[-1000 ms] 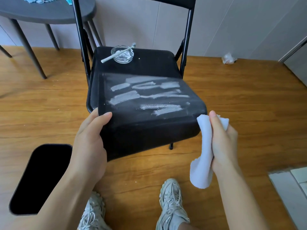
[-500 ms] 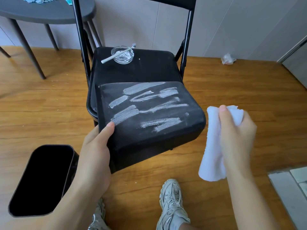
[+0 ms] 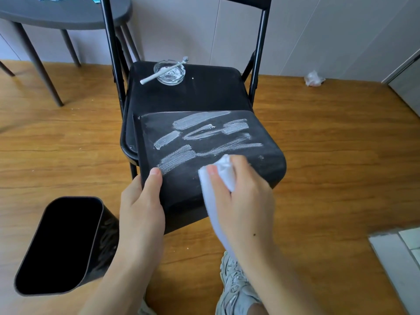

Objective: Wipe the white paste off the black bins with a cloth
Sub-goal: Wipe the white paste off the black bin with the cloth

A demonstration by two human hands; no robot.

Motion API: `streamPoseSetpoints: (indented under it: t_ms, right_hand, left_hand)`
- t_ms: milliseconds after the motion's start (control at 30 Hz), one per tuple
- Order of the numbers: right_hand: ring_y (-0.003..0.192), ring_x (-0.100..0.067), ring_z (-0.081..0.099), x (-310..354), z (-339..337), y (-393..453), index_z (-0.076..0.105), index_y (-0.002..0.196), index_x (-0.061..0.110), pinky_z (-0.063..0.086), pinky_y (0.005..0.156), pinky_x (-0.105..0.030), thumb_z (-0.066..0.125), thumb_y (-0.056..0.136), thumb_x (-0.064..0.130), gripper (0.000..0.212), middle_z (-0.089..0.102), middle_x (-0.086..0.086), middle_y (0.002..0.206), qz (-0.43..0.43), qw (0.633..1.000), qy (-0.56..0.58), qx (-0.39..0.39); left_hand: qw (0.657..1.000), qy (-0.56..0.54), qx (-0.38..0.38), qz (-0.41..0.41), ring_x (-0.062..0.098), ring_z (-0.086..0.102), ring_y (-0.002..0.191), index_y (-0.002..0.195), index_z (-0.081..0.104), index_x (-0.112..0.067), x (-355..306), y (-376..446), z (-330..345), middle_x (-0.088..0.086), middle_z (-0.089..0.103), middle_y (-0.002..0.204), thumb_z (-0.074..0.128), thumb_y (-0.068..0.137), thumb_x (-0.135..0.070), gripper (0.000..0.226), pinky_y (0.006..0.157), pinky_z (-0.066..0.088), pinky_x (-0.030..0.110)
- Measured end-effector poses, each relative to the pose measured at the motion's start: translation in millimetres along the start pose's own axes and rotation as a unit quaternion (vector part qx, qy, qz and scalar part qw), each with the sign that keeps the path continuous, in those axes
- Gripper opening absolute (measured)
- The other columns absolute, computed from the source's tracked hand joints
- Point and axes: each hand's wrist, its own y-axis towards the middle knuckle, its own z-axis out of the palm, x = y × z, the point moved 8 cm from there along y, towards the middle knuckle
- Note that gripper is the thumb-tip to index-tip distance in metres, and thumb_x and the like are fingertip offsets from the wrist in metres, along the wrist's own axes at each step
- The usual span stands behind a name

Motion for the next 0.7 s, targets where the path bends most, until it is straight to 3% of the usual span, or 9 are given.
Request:
streamPoseSetpoints:
  t_ms: [100, 200, 267, 333, 400, 500, 567, 633, 700]
  right_hand:
    - [0.048, -0.005, 0.037, -3, 0, 3, 0.036, 0.071, 0.028, 0.025, 0.047, -0.013, 0.056, 0.087, 0.035, 0.027, 0.037, 0.009, 0.055, -0.022, 0.999, -0.047, 0.001]
    - [0.053, -0.005, 0.042, -49, -24, 21, 0.046, 0.074, 0.023, 0.029, 0.050, -0.015, 0.056, 0.085, 0.033, 0.018, 0.045, 0.003, 0.057, 0.085, 0.994, -0.053, -0.037]
    - [0.060, -0.011, 0.045, -83, -41, 28, 0.057, 0.088, 0.023, 0.030, 0.052, -0.026, 0.054, 0.091, 0.036, 0.014, 0.050, 0.007, 0.063, 0.145, 0.986, -0.055, -0.061]
    - [0.064, -0.017, 0.046, -91, -49, 28, 0.059, 0.093, 0.020, 0.031, 0.052, -0.024, 0.053, 0.093, 0.036, 0.017, 0.051, 0.006, 0.065, 0.158, 0.983, -0.052, -0.077]
    - [0.059, -0.015, 0.045, -78, -36, 21, 0.055, 0.081, 0.020, 0.032, 0.051, -0.017, 0.056, 0.090, 0.030, 0.014, 0.049, 0.003, 0.060, 0.165, 0.984, -0.019, -0.057]
    - [0.056, -0.019, 0.035, -14, -6, 3, 0.041, 0.066, 0.019, 0.033, 0.048, -0.022, 0.059, 0.084, 0.024, 0.026, 0.039, -0.001, 0.055, 0.048, 0.998, -0.014, -0.032]
    - [0.052, -0.014, 0.030, 20, 10, -8, 0.038, 0.070, 0.024, 0.026, 0.045, -0.018, 0.053, 0.088, 0.030, 0.025, 0.035, 0.008, 0.058, -0.054, 0.998, -0.027, -0.014]
    - [0.052, -0.014, 0.027, 15, 10, -3, 0.034, 0.073, 0.027, 0.020, 0.046, -0.015, 0.054, 0.087, 0.032, 0.024, 0.031, 0.008, 0.060, -0.065, 0.997, -0.048, -0.019]
    - [0.052, -0.011, 0.039, -17, -7, 11, 0.039, 0.070, 0.027, 0.027, 0.047, -0.011, 0.059, 0.082, 0.032, 0.024, 0.036, 0.007, 0.057, -0.004, 0.996, -0.074, -0.049]
  left_hand:
    - [1.000, 0.012, 0.001, 0.013, 0.013, 0.071, 0.092, 0.072, 0.075, -0.040, -2, 1, -2, -0.010, 0.076, 0.086, 0.047, 0.102, -0.028, 0.043, 0.081, 0.053, 0.032]
    - [0.999, 0.027, 0.006, 0.026, 0.011, 0.070, 0.092, 0.072, 0.075, -0.043, -2, 1, -3, -0.012, 0.076, 0.086, 0.046, 0.102, -0.029, 0.044, 0.083, 0.053, 0.033]
    - [0.998, 0.039, 0.011, 0.038, 0.009, 0.069, 0.092, 0.073, 0.074, -0.045, -2, 1, -1, -0.013, 0.075, 0.087, 0.045, 0.103, -0.029, 0.045, 0.082, 0.051, 0.031]
    - [0.997, 0.055, 0.017, 0.054, 0.008, 0.068, 0.089, 0.073, 0.073, -0.044, -2, 0, 1, -0.014, 0.074, 0.085, 0.044, 0.103, -0.029, 0.045, 0.079, 0.051, 0.029]
    - [0.996, 0.062, 0.017, 0.066, 0.002, 0.065, 0.080, 0.073, 0.073, -0.032, -2, -2, 4, -0.016, 0.073, 0.079, 0.044, 0.103, -0.028, 0.042, 0.073, 0.049, 0.023]
    - [0.996, 0.057, -0.009, 0.064, -0.006, 0.062, 0.069, 0.074, 0.067, -0.022, 2, -2, 2, -0.019, 0.069, 0.069, 0.045, 0.103, -0.024, 0.037, 0.065, 0.048, 0.011]
    - [0.998, 0.035, -0.010, 0.050, 0.004, 0.067, 0.076, 0.073, 0.071, -0.024, 7, 0, 0, -0.013, 0.072, 0.073, 0.046, 0.102, -0.024, 0.039, 0.075, 0.053, 0.024]
    - [0.999, 0.032, -0.010, 0.041, 0.006, 0.065, 0.072, 0.069, 0.072, -0.029, 8, 2, -2, -0.012, 0.070, 0.069, 0.047, 0.102, -0.026, 0.041, 0.071, 0.052, 0.029]
    - [0.998, 0.048, -0.010, 0.040, -0.003, 0.061, 0.063, 0.071, 0.068, -0.024, 8, 1, -3, -0.018, 0.067, 0.062, 0.046, 0.103, -0.027, 0.039, 0.059, 0.045, 0.018]
